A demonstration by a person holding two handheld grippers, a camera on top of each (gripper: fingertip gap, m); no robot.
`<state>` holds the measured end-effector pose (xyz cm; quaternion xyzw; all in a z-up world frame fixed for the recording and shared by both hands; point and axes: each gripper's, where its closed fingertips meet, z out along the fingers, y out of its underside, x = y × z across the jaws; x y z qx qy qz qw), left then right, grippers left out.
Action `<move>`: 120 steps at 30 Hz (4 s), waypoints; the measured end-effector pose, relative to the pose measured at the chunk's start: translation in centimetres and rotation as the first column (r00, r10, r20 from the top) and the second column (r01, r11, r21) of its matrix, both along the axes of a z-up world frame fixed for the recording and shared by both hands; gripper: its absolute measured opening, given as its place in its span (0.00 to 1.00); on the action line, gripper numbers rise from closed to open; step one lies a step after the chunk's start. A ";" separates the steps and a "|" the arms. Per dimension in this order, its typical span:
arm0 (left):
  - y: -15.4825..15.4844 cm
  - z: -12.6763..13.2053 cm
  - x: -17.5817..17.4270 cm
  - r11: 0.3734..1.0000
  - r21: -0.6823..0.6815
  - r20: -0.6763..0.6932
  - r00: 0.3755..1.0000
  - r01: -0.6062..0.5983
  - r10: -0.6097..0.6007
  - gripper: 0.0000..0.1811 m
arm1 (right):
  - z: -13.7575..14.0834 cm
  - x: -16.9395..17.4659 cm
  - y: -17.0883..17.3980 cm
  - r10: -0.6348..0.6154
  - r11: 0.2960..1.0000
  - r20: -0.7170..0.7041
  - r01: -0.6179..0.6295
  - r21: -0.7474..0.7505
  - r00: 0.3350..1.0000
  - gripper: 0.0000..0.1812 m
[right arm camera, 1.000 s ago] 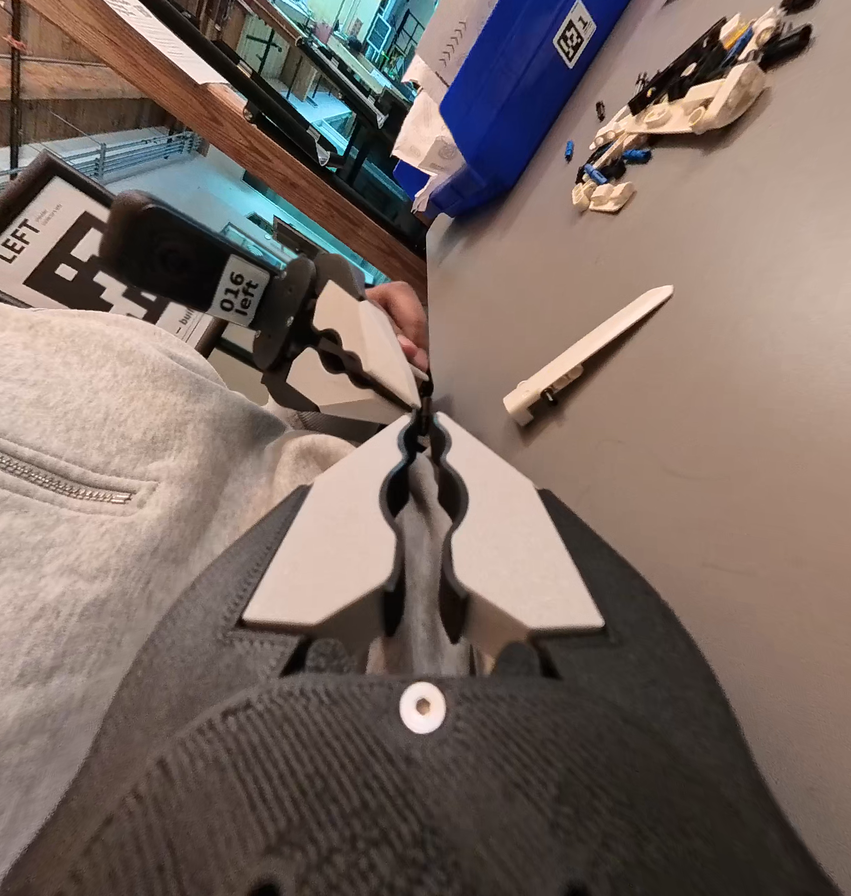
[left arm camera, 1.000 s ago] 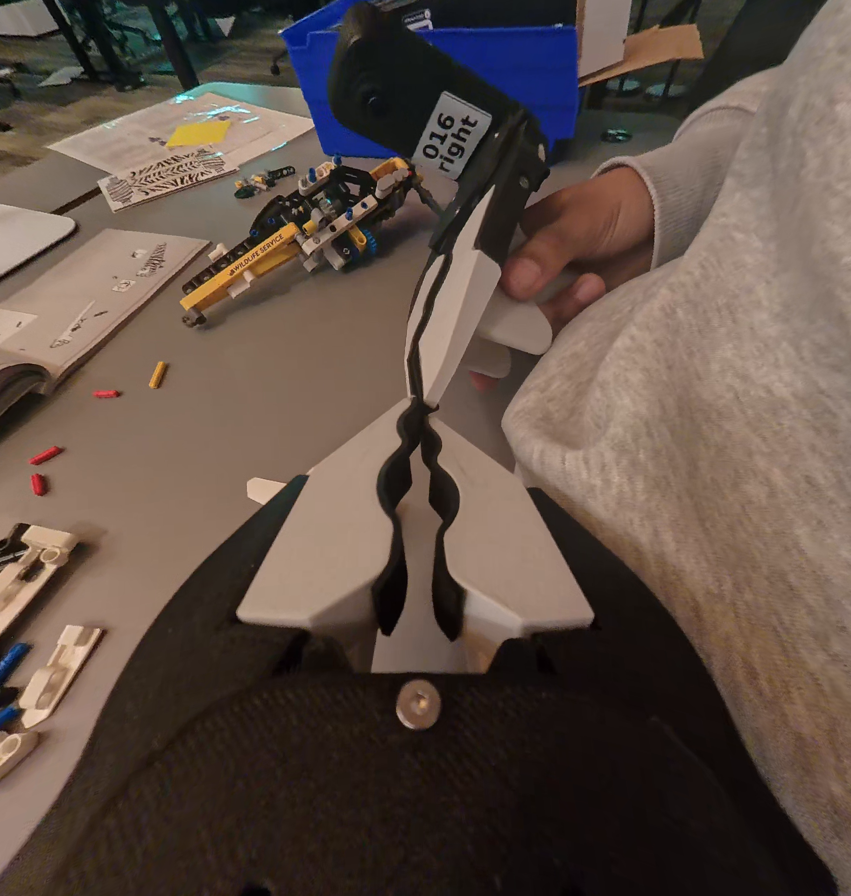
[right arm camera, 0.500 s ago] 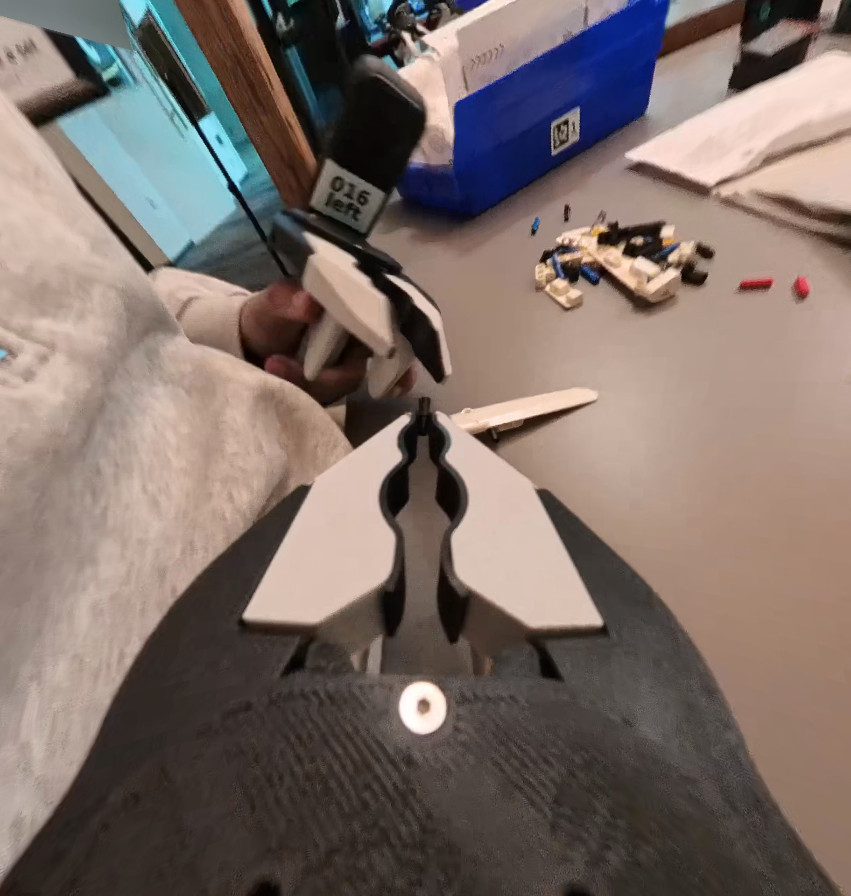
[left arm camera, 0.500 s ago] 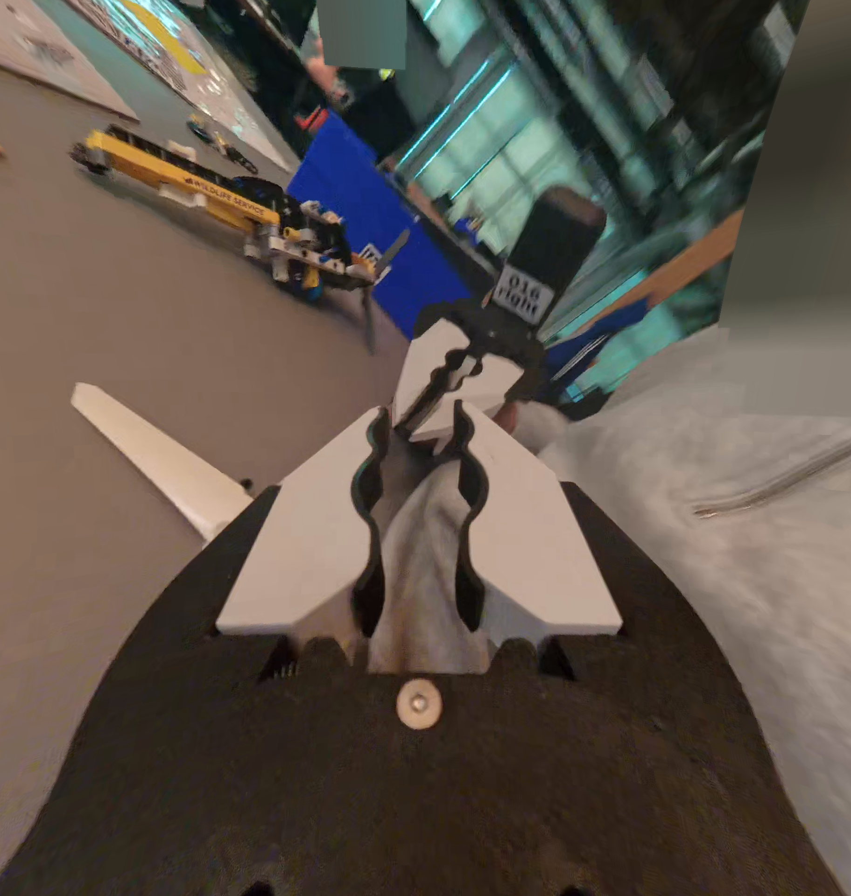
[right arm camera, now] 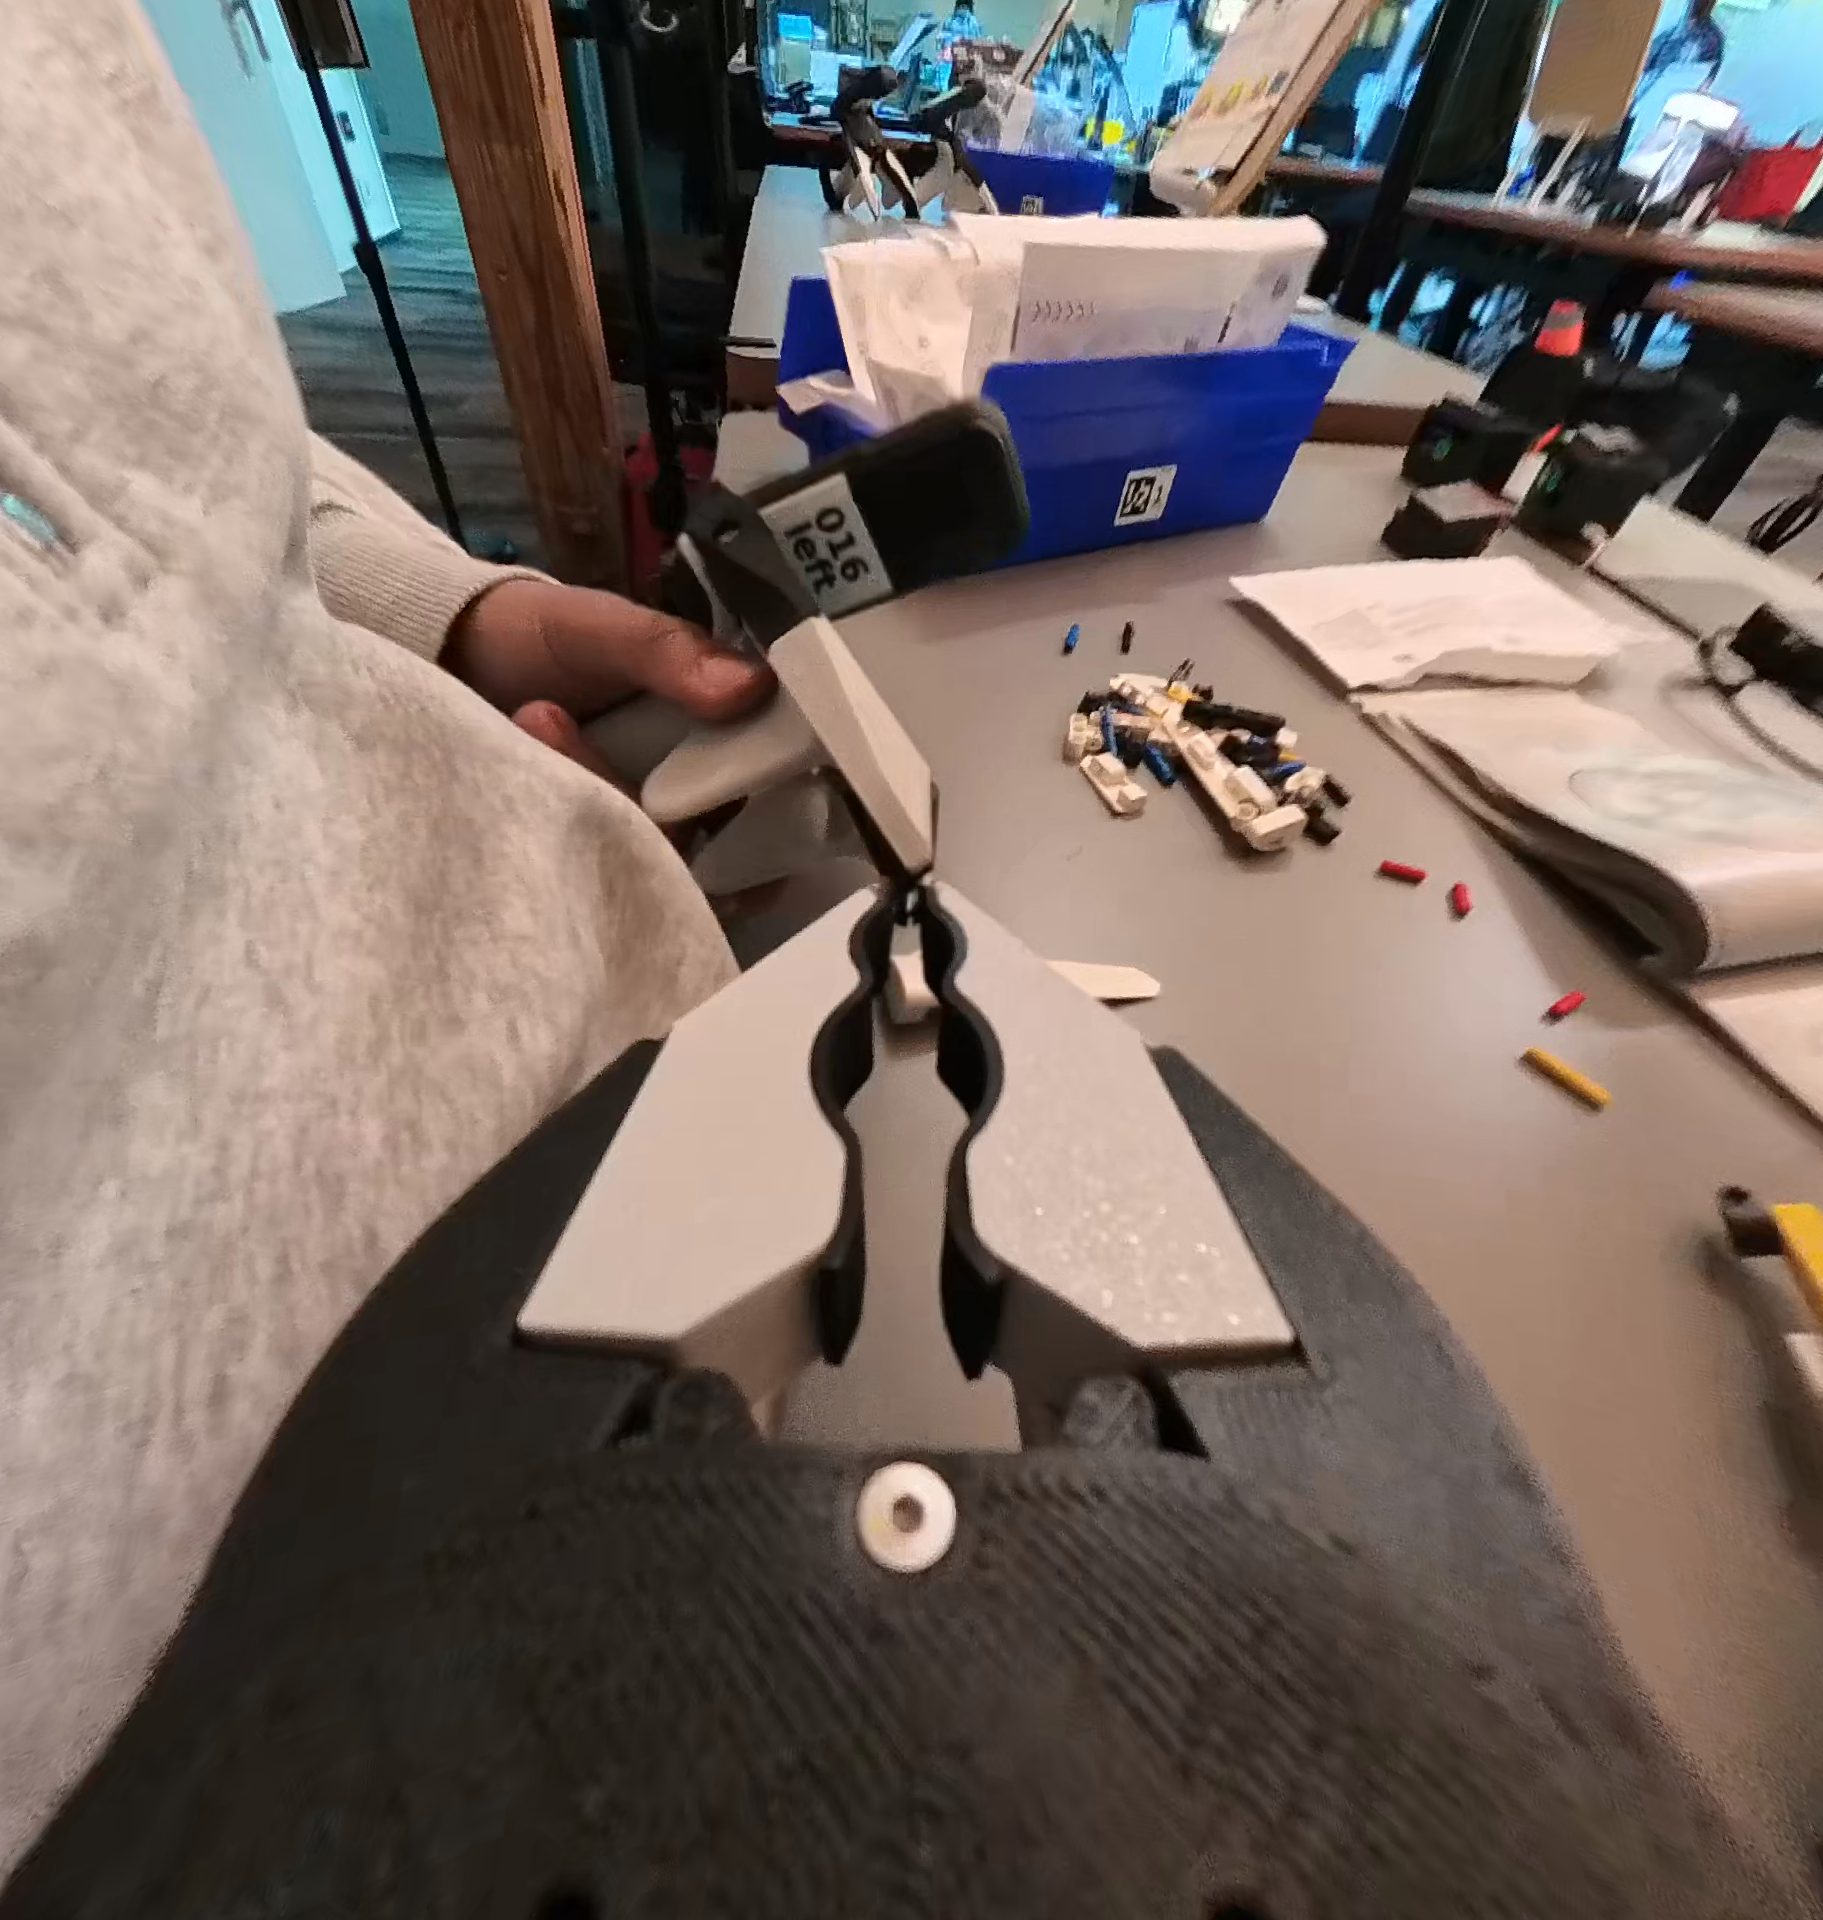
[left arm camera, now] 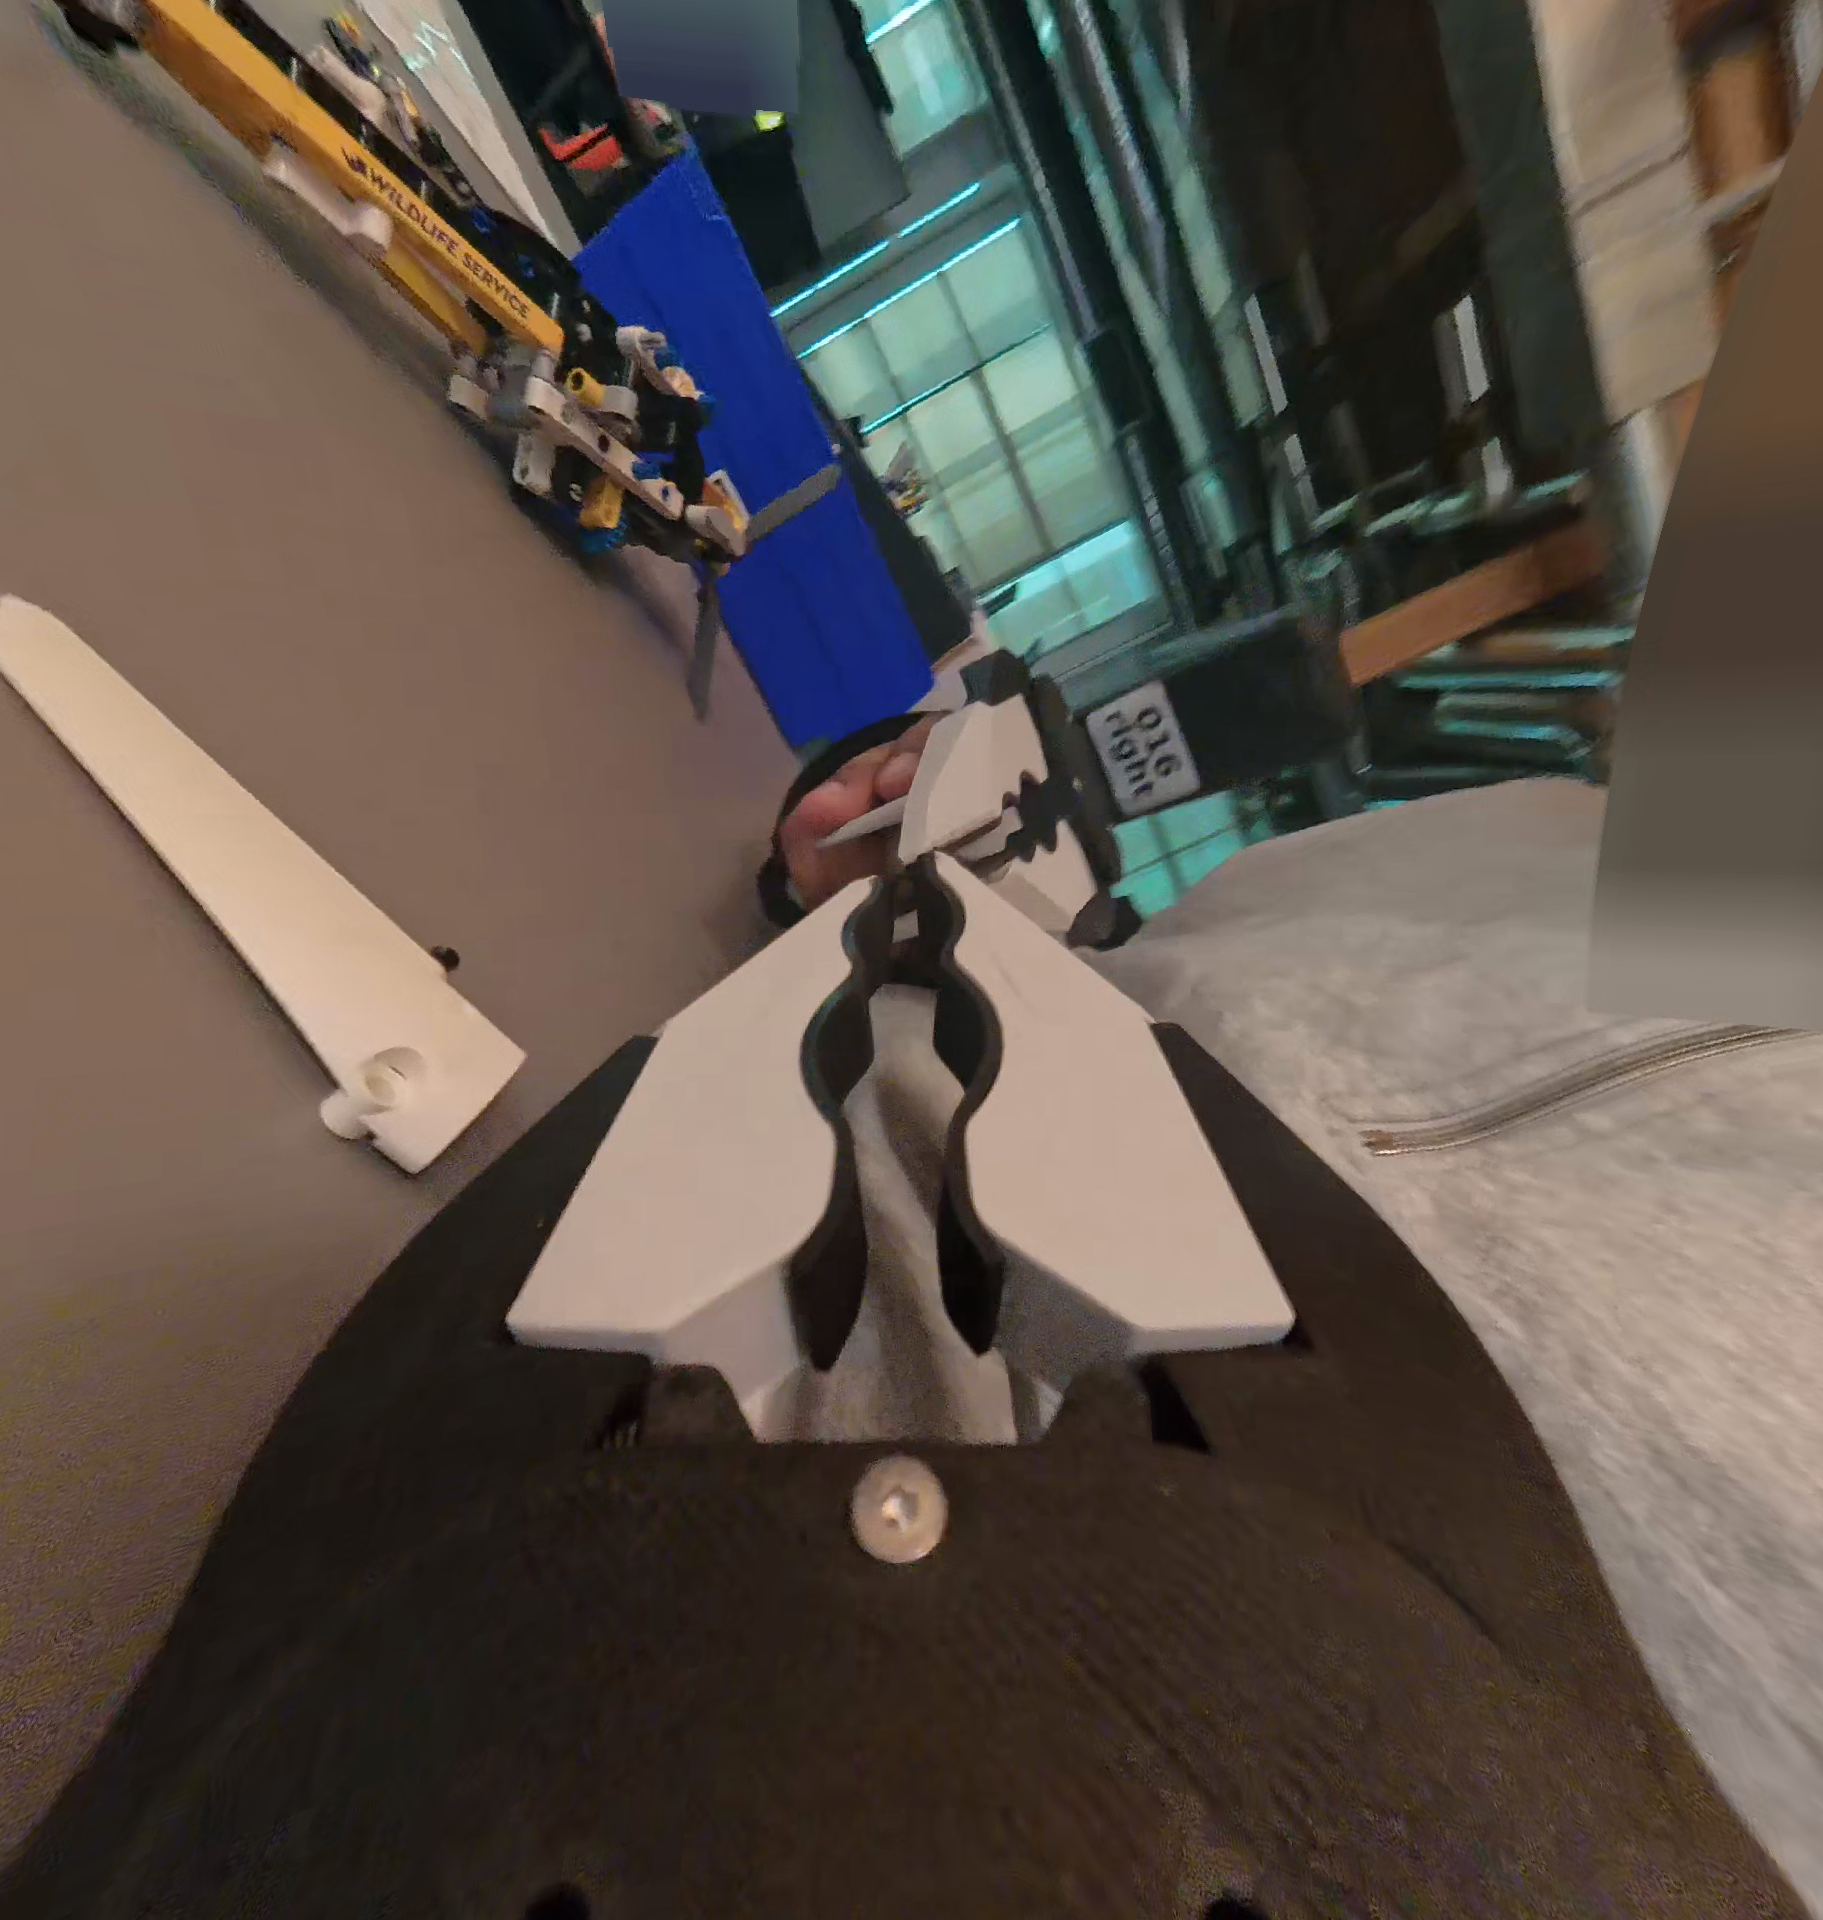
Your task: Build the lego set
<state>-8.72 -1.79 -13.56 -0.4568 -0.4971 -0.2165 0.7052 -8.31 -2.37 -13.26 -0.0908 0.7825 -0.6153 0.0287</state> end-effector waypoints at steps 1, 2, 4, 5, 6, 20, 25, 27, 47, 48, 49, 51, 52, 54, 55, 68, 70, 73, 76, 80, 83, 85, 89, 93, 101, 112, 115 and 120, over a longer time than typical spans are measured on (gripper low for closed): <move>-0.1 0.2 0.1 0.999 0.049 0.019 1.000 0.009 -0.010 0.02 | 0.0 0.0 0.0 -0.001 1.000 -0.038 0.001 -0.008 0.999 0.02; -0.1 0.3 0.1 0.996 0.085 0.039 0.999 0.013 -0.016 0.02 | -0.1 0.0 0.0 -0.005 1.000 -0.075 0.004 -0.009 0.997 0.02; -0.2 0.3 0.1 0.992 0.124 0.066 0.997 0.020 -0.028 0.02 | -0.1 0.0 0.0 -0.014 1.000 -0.133 0.013 -0.011 0.991 0.02; -0.2 0.3 0.1 0.990 0.140 0.073 0.997 0.025 -0.035 0.02 | -0.1 0.0 -0.1 -0.017 1.000 -0.151 0.015 -0.014 0.988 0.02; -0.1 0.4 0.2 0.988 0.152 0.077 0.996 0.031 -0.043 0.02 | -0.1 0.0 -0.1 -0.019 1.000 -0.164 0.017 -0.017 0.986 0.03; -1.6 0.1 -0.8 0.996 0.032 0.084 0.993 -0.087 0.084 0.16 | -0.4 -1.0 -0.3 -0.060 0.998 0.016 0.060 0.016 0.998 0.01; -5.2 -4.3 -2.1 0.738 -0.599 -0.059 0.936 -0.312 0.347 0.27 | -1.7 -4.2 -0.1 -0.245 0.969 0.232 0.231 0.087 0.941 0.01; -5.0 -6.0 -2.0 0.581 -0.767 -0.093 0.942 -0.274 0.323 0.36 | -2.2 -5.0 -0.2 -0.301 0.953 0.245 0.280 0.118 0.922 0.01; -3.6 -8.3 -1.4 0.356 -0.913 -0.089 0.948 -0.200 0.305 0.15 | -1.4 -3.5 0.9 -0.232 0.973 0.289 0.221 0.073 0.929 0.01; -3.3 -8.2 -1.3 0.398 -0.896 -0.078 0.951 -0.199 0.300 0.15 | -1.4 -3.5 0.9 -0.233 0.972 0.292 0.221 0.073 0.928 0.01; -2.9 -8.1 -1.3 0.444 -0.873 -0.067 0.952 -0.201 0.298 0.15 | -1.4 -3.5 0.9 -0.234 0.972 0.296 0.222 0.073 0.926 0.01; -2.9 -7.9 -1.2 0.524 -0.824 -0.047 0.947 -0.217 0.319 0.14 | -1.6 -3.6 0.9 -0.241 0.971 0.301 0.226 0.083 0.923 0.01; -2.8 -7.7 -1.1 0.562 -0.797 -0.034 0.946 -0.221 0.323 0.14 | -1.8 -3.7 0.9 -0.249 0.968 0.301 0.229 0.099 0.921 0.01; -2.7 -7.4 -0.8 0.619 -0.751 -0.020 0.944 -0.231 0.329 0.14 | -2.6 -3.6 0.8 -0.267 0.961 0.294 0.231 0.153 0.918 0.01; -2.6 -7.4 -0.5 0.636 -0.737 -0.013 0.945 -0.230 0.326 0.14 | -3.2 -3.4 0.8 -0.274 0.956 0.290 0.225 0.189 0.917 0.01; -2.5 -7.2 2.5 0.721 -0.660 0.026 0.953 -0.210 0.301 0.14 | -6.6 0.8 -1.2 -0.212 0.913 0.210 0.117 0.390 0.955 0.02; -2.5 -7.2 2.5 0.713 -0.670 0.022 0.955 -0.207 0.297 0.14 | -6.7 0.7 -1.2 -0.219 0.910 0.208 0.124 0.395 0.953 0.02; -2.4 -7.5 2.5 0.673 -0.714 0.010 0.958 -0.194 0.286 0.13 | -6.7 0.7 -1.2 -0.216 0.910 0.213 0.117 0.397 0.953 0.02; -2.1 -7.7 2.5 0.650 -0.738 0.007 0.961 -0.182 0.277 0.13 | -6.8 0.8 -1.3 -0.214 0.909 0.211 0.115 0.400 0.954 0.02; -2.1 -7.6 2.5 0.686 -0.705 0.030 0.958 -0.180 0.284 0.14 | -6.9 0.8 -1.3 -0.215 0.907 0.202 0.119 0.404 0.955 0.02; -2.0 -7.6 2.5 0.703 -0.689 0.041 0.959 -0.177 0.282 0.14 | -6.8 0.8 -1.3 -0.215 0.909 0.210 0.117 0.399 0.954 0.02; -2.0 -7.6 2.5 0.702 -0.690 0.044 0.957 -0.178 0.286 0.14 | -6.7 0.8 -1.3 -0.216 0.910 0.205 0.121 0.397 0.955 0.02; -1.9 -7.6 2.6 0.706 -0.686 0.048 0.958 -0.174 0.283 0.14 | -6.7 0.8 -1.3 -0.220 0.912 0.220 0.121 0.393 0.950 0.02; -1.7 -7.6 2.7 0.683 -0.708 0.022 0.961 -0.179 0.275 0.15 | -6.5 0.8 -1.3 -0.244 0.913 0.309 0.110 0.393 0.919 0.01; -1.5 -7.9 2.9 0.562 -0.812 -0.036 0.974 -0.159 0.223 0.15 | -7.0 1.0 -0.8 -0.230 0.903 0.281 0.096 0.420 0.932 0.01; -1.3 -8.0 3.1 0.543 -0.825 -0.048 0.976 -0.160 0.214 0.15 | -7.4 1.2 -0.5 -0.236 0.892 0.239 0.113 0.437 0.942 0.02; -1.3 -8.0 3.1 0.552 -0.818 -0.044 0.975 -0.161 0.218 0.16 | -7.3 1.1 -0.5 -0.272 0.894 0.353 0.099 0.437 0.895 0.02; -1.2 -8.0 3.0 0.563 -0.810 -0.043 0.974 -0.163 0.221 0.16 | -7.2 1.1 -0.5 -0.285 0.898 0.438 0.077 0.433 0.853 0.02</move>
